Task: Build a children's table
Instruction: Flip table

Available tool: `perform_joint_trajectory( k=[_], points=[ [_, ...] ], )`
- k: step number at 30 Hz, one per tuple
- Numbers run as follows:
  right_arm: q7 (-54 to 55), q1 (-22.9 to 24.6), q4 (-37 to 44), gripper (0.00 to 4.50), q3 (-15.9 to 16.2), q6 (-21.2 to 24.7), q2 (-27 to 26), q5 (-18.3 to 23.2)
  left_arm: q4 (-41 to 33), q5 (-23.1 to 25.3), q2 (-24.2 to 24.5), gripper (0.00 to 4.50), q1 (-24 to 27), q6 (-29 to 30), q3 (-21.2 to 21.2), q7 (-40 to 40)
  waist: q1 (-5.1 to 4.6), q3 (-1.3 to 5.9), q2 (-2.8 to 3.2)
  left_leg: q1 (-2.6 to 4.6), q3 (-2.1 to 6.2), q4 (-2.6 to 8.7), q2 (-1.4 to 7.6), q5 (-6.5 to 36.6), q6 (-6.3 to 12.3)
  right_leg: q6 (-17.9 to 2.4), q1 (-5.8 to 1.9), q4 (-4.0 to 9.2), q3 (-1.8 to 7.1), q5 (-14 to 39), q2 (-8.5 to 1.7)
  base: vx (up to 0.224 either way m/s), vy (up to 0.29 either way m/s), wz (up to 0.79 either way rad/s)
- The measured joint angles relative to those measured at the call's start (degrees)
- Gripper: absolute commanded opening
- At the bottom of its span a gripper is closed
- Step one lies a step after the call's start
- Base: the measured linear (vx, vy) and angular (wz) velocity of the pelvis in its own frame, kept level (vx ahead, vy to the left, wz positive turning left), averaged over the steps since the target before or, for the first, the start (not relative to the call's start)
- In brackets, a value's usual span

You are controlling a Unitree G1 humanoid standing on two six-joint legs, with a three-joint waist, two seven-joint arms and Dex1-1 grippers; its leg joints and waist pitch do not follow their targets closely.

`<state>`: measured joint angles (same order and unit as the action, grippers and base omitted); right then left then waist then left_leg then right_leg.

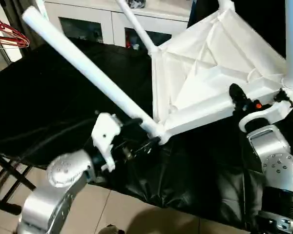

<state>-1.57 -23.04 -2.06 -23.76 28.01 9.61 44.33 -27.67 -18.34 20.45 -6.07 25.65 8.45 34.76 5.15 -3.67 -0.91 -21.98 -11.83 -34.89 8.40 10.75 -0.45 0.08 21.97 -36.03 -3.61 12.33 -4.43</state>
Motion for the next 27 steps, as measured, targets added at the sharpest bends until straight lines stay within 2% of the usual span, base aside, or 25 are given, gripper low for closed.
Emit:
perform_joint_trajectory(
  k=[7,13,15,18,20,23,27],
  points=[
    [3.9,-1.2,3.3,2.08,1.5,0.7,3.3,-3.6,-0.3,2.5,1.1,3.69,-3.4,-0.7,1.4,-0.1,0.22,0.02,0.03,-0.01,0.00,-0.01,0.00,-0.1,0.03,0.0,-0.08,-0.02,0.02,0.0,0.00,0.000,0.000,0.00],
    [7.5,-2.0,9.0,2.08,4.9,5.5,8.8,-8.2,-0.3,3.7,1.9,3.69,-4.1,-0.8,1.8,-0.1,0.22,0.63,0.07,0.06,0.01,-0.01,-0.01,-0.1,0.03,0.4,-0.22,-0.02,0.05,0.2,0.00,0.000,0.000,0.00],
    [8.7,-2.2,10.6,2.08,6.3,6.8,10.5,-10.2,-0.3,3.9,1.9,3.69,-4.3,-0.9,2.3,-0.1,0.21,0.90,-0.09,0.06,0.01,-0.01,-0.01,-0.1,0.00,0.5,-0.27,-0.02,0.07,0.2,0.00,0.000,0.000,0.00],
    [9.7,-2.2,12.2,2.08,8.5,7.7,12.7,-14.4,-0.2,4.2,1.8,3.69,-4.8,-1.0,2.8,-0.1,0.17,1.35,-0.62,0.21,0.01,-0.01,-0.01,-0.2,-0.02,0.6,-0.37,0.00,0.07,0.3,0.00,0.000,0.000,0.00],
    [10.8,-2.2,13.0,2.08,9.6,8.7,13.2,-16.0,-0.1,4.5,1.8,3.69,-5.0,-1.1,2.8,-0.1,0.11,1.37,-0.73,0.48,0.03,-0.01,-0.01,-0.1,-0.02,0.6,-0.41,0.11,0.07,0.3,0.00,0.000,0.000,0.00],
    [13.5,-2.0,14.7,2.08,11.5,10.6,13.7,-18.6,0.5,4.8,1.8,3.69,-5.3,-1.6,3.1,-0.1,0.03,1.36,-0.79,0.94,0.05,0.02,-0.04,-0.1,-0.01,0.7,-1.00,0.37,0.07,0.4,0.00,0.000,0.000,0.00],
    [15.7,-1.9,16.9,2.08,14.9,12.8,14.1,-22.7,1.7,5.8,2.1,3.69,-6.9,-2.2,3.3,-0.1,-0.15,1.59,-1.28,0.95,0.13,0.02,-0.05,-0.1,-0.02,0.7,-1.03,0.42,0.07,0.4,0.01,0.000,0.000,0.00]
  ],
)
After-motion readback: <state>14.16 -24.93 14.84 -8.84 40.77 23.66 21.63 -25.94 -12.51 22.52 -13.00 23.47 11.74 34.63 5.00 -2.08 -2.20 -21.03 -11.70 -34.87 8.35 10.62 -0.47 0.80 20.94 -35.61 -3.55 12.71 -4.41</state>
